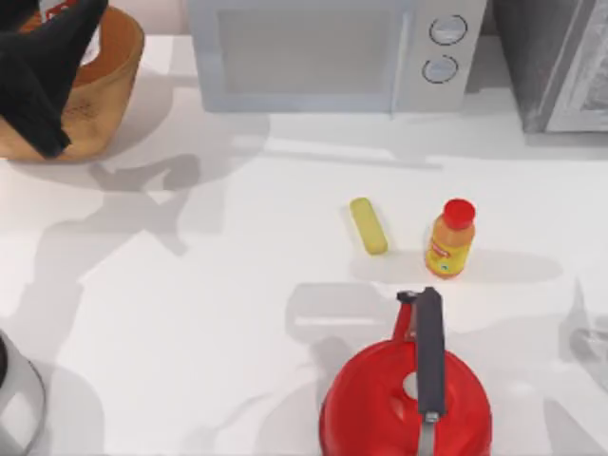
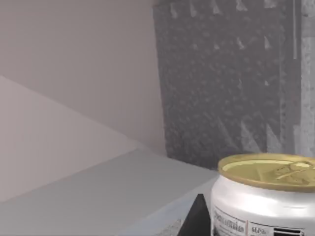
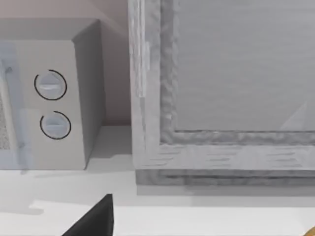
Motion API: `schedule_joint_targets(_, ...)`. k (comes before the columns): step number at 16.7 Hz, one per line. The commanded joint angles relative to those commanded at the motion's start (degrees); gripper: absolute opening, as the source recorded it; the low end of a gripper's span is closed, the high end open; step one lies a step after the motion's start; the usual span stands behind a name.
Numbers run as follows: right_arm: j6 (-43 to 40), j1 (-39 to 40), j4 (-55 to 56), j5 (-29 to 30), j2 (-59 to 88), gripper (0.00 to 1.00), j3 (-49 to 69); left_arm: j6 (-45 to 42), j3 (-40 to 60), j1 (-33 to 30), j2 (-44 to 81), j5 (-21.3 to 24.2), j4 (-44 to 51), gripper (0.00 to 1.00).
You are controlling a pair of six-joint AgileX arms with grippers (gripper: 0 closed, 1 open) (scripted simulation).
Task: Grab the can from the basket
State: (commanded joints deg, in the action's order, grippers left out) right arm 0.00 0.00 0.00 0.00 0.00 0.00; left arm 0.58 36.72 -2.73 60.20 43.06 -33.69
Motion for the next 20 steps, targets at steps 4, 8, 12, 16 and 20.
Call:
schedule_joint_targets(4, 0.0, 0.0, 0.0, 0.0, 0.0, 1.0, 0.0, -0.9, 12.1, -3.2, 33.2, 16.1, -14.6, 0.0)
schedule_joint_targets(8, 0.0, 0.0, 0.0, 0.0, 0.0, 1.0, 0.0, -1.8, 21.2, -6.9, 59.9, 27.6, -28.1, 0.0)
schedule_joint_targets(12, 0.0, 0.0, 0.0, 0.0, 0.0, 1.0, 0.0, -2.5, 26.5, -10.5, 77.0, 32.9, -38.4, 0.0)
schedule_joint_targets(16, 0.0, 0.0, 0.0, 0.0, 0.0, 1.0, 0.0, -2.8, 28.7, -12.6, 84.4, 34.2, -43.4, 0.0)
schedule_joint_targets(20, 0.0, 0.0, 0.0, 0.0, 0.0, 1.0, 0.0, -2.8, 28.7, -12.7, 84.8, 34.3, -43.7, 0.0)
